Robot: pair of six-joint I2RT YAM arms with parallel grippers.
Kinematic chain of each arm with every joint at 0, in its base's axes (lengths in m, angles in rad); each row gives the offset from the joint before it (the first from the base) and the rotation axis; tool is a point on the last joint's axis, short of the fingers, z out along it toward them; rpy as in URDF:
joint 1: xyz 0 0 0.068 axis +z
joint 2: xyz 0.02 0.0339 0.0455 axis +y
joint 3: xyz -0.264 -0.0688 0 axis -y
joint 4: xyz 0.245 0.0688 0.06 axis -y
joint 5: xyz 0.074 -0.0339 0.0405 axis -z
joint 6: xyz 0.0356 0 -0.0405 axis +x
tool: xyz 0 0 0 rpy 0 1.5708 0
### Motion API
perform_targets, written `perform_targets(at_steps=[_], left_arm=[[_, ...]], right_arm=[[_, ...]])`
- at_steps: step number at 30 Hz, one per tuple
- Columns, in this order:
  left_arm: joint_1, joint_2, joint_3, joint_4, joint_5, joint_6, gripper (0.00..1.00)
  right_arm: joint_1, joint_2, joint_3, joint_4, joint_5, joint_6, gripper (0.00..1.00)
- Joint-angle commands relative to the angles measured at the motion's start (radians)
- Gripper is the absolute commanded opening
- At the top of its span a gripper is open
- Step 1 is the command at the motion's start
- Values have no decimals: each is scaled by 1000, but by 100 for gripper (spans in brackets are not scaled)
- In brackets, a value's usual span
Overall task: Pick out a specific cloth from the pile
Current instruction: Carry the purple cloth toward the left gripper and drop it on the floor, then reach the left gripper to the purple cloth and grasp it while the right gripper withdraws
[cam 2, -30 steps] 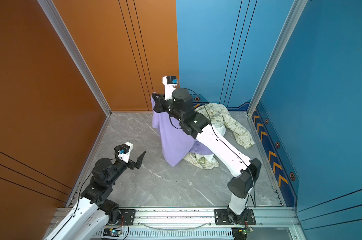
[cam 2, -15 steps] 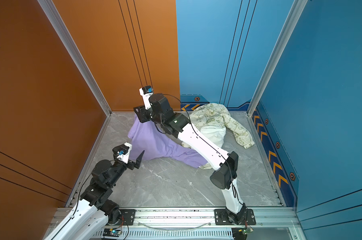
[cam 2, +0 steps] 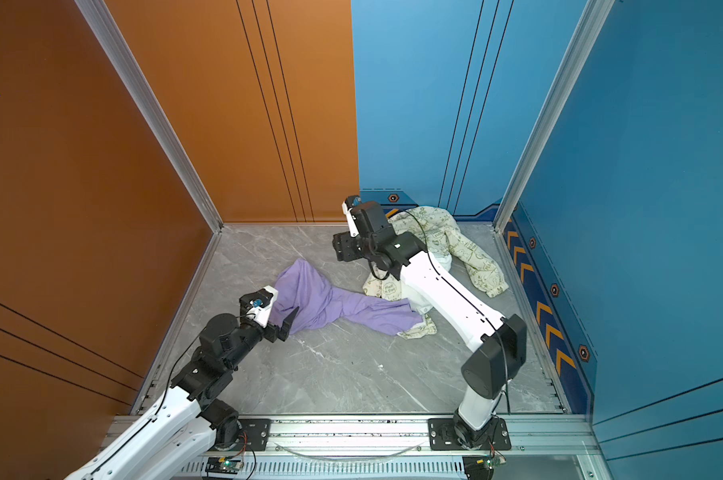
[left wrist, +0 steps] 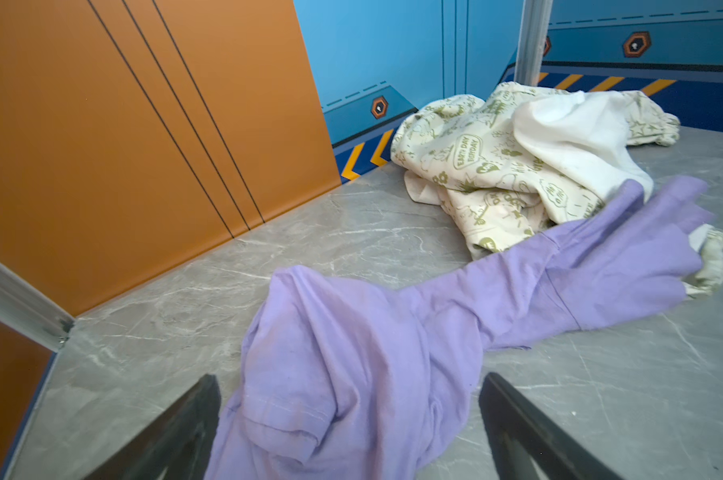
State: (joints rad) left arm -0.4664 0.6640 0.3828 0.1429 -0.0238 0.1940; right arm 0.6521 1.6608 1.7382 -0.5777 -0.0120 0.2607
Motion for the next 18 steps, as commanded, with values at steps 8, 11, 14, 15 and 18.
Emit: perform_targets(at_steps=[8,11,14,15,18], left_arm=[[-274,256,222,-3,-130,-285,100],[-349,375,290,-2,-171,-410,97],[-396,476,349,-6,-210,-532,97],[-403,509,369,-13,-223,-591,97],[-406,586,428,-67,-261,-801,96]], right_arm=[[-138,-379,-402,161,-31,41,88],[-171,-457,-477,169,-30,39,90],[-203,-516,-534,174,-38,40,90],[-216,-532,-549,175,-43,41,90],[-245,-565,-580,176,-61,43,90]])
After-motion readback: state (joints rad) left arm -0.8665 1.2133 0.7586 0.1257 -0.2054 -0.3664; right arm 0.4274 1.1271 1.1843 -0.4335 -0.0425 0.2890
